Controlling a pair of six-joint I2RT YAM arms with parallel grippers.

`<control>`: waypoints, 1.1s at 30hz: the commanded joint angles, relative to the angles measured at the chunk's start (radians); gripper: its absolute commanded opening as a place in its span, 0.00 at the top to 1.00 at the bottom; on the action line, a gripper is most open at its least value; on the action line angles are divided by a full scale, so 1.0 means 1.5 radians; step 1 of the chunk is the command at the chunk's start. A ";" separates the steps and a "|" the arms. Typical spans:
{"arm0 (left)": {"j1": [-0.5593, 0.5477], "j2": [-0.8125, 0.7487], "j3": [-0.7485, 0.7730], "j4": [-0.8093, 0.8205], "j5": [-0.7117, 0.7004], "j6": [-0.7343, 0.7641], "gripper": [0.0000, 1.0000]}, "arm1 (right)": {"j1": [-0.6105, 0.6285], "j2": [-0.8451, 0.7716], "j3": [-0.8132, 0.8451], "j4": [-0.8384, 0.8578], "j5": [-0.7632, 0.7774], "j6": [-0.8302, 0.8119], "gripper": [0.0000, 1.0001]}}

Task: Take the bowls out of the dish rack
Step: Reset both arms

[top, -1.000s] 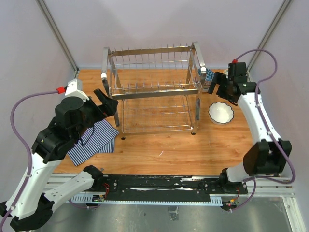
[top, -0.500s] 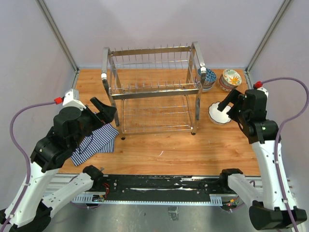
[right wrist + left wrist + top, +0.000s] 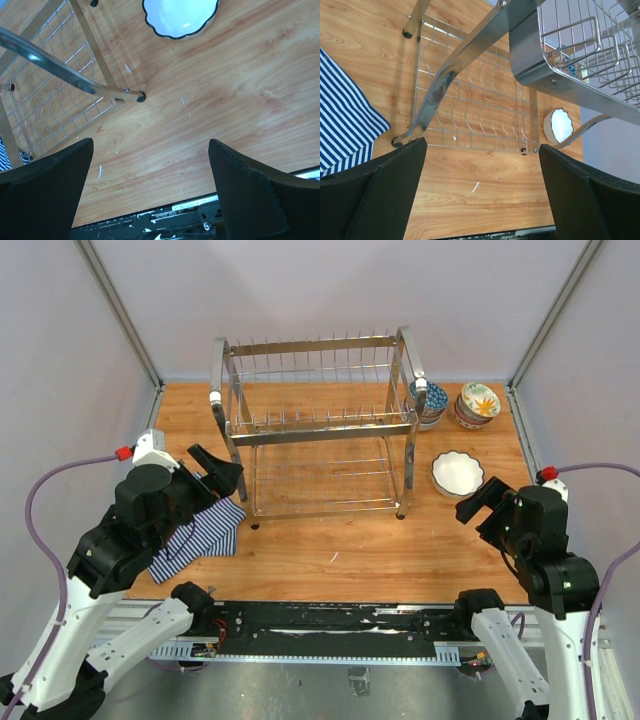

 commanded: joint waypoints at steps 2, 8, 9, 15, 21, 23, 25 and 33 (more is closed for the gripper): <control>0.003 0.003 -0.021 0.050 0.003 -0.025 0.00 | 0.009 -0.043 -0.018 -0.053 -0.023 -0.001 0.02; 0.003 0.008 -0.037 0.073 -0.007 -0.014 0.00 | 0.009 -0.095 -0.050 -0.022 -0.051 -0.032 0.01; 0.003 0.007 -0.039 0.076 -0.006 -0.009 0.00 | 0.009 -0.102 -0.051 -0.020 -0.050 -0.043 0.01; 0.003 -0.008 -0.065 0.097 -0.020 0.016 0.00 | 0.009 -0.128 -0.057 0.016 -0.055 -0.100 0.01; 0.003 -0.036 -0.060 0.122 -0.032 0.057 0.00 | 0.009 -0.152 -0.079 0.072 -0.116 -0.146 0.02; 0.003 -0.051 -0.053 0.121 -0.036 0.065 0.00 | 0.009 -0.165 -0.085 0.093 -0.128 -0.152 0.02; 0.003 -0.075 -0.064 0.131 -0.034 0.065 0.00 | 0.009 -0.183 -0.094 0.103 -0.127 -0.154 0.02; 0.003 -0.118 -0.115 0.132 -0.007 0.046 0.00 | 0.009 -0.269 -0.111 0.075 -0.079 -0.159 0.02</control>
